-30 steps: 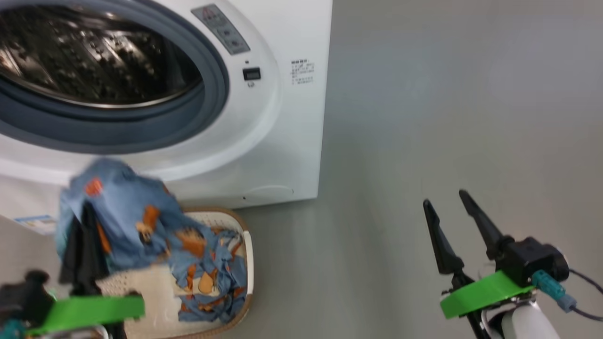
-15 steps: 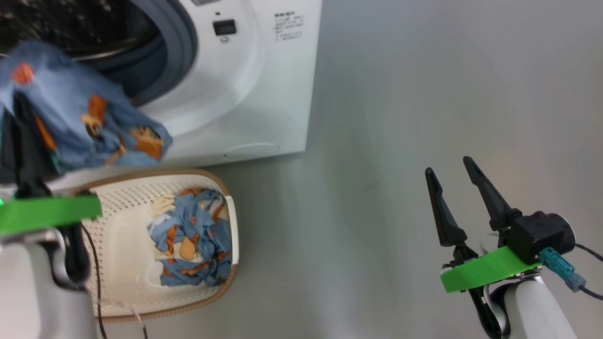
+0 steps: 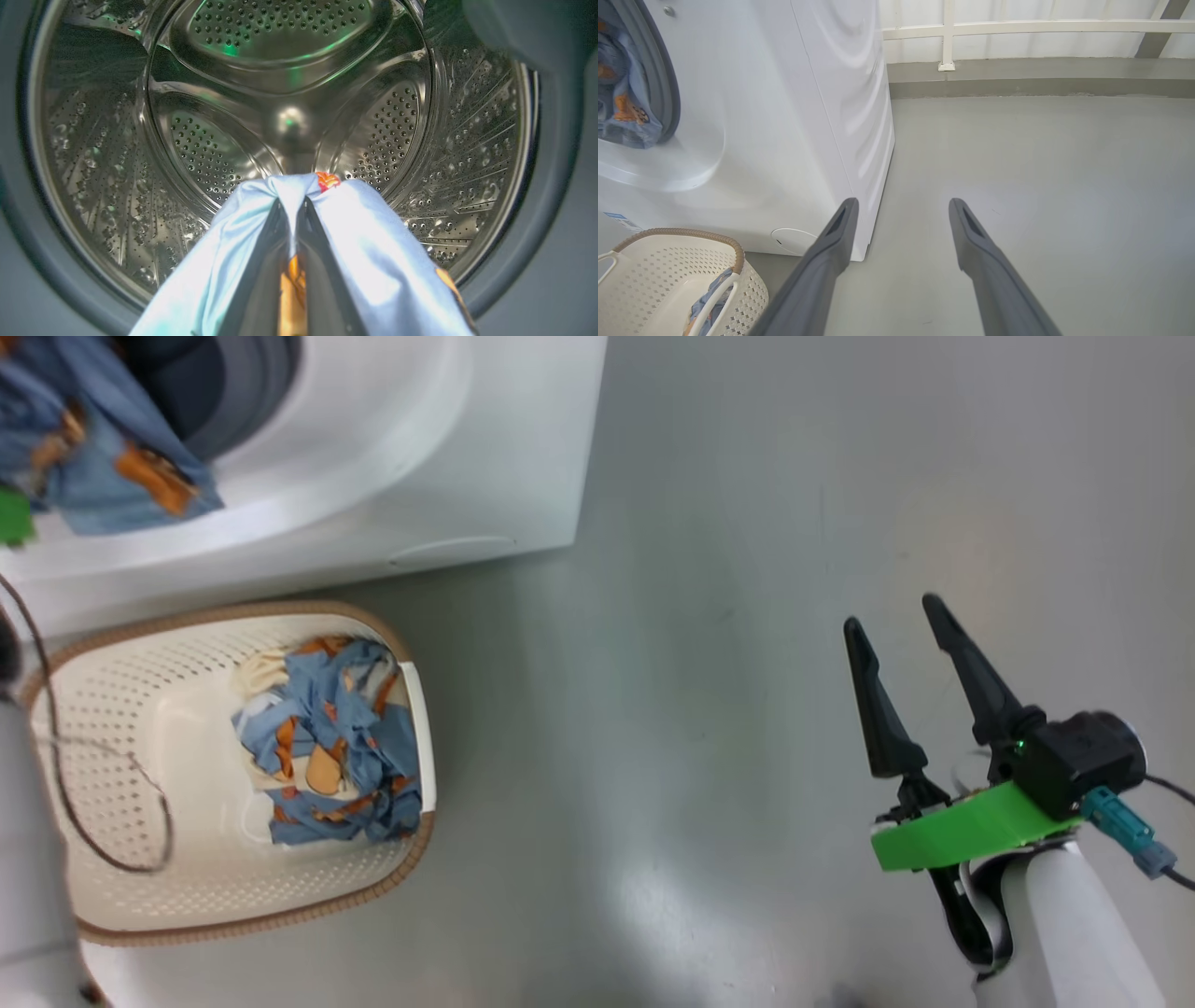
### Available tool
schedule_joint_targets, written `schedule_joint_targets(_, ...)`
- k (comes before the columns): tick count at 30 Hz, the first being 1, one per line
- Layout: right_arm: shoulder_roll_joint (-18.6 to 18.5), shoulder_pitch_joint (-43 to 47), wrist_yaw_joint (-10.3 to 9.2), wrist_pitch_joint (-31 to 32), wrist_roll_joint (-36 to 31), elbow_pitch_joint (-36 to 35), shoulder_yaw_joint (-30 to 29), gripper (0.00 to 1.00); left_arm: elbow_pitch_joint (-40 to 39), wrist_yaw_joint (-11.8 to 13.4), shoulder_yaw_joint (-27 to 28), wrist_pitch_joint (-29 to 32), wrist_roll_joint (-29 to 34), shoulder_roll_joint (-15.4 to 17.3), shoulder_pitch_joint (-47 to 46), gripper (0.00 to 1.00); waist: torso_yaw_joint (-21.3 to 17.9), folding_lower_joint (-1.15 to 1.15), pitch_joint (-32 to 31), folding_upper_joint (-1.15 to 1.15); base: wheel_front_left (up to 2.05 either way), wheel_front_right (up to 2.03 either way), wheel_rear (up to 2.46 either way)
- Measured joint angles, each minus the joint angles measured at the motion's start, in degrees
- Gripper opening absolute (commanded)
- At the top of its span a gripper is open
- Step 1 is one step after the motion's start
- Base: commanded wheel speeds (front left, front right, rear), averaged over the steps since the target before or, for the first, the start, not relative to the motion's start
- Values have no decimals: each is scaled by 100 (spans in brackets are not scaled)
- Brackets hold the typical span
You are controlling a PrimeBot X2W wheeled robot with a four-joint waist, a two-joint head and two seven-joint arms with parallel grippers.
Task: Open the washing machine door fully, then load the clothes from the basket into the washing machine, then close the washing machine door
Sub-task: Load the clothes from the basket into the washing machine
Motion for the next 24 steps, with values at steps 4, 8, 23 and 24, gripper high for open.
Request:
schedule_joint_targets(4, 7, -153, 0, 0, 35, -18, 18, 100, 628, 0, -226, 0, -31, 162, -641, 0, -55, 0, 242, 0, 0, 0, 0)
schedule_joint_targets(8, 20, -258, 0, 0, 133, -10, 41, 100, 1467, -1, -740, 378, -353, 276, -1524, 0, -120, 0, 578, 0, 0, 0, 0)
schedule_joint_targets(23, 42, -615, 0, -41, 358, 18, 209, 100, 1581, -1, -1781, 1501, -1616, 1296, -3034, 0, -221, 0, 1550, 0, 0, 0, 0)
schedule_joint_targets(24, 43, -634, 0, -41, 366, 16, 211, 100, 1547, -1, -1783, 1354, -1617, 1347, -3114, 0, -227, 0, 1613, 0, 0, 0, 0)
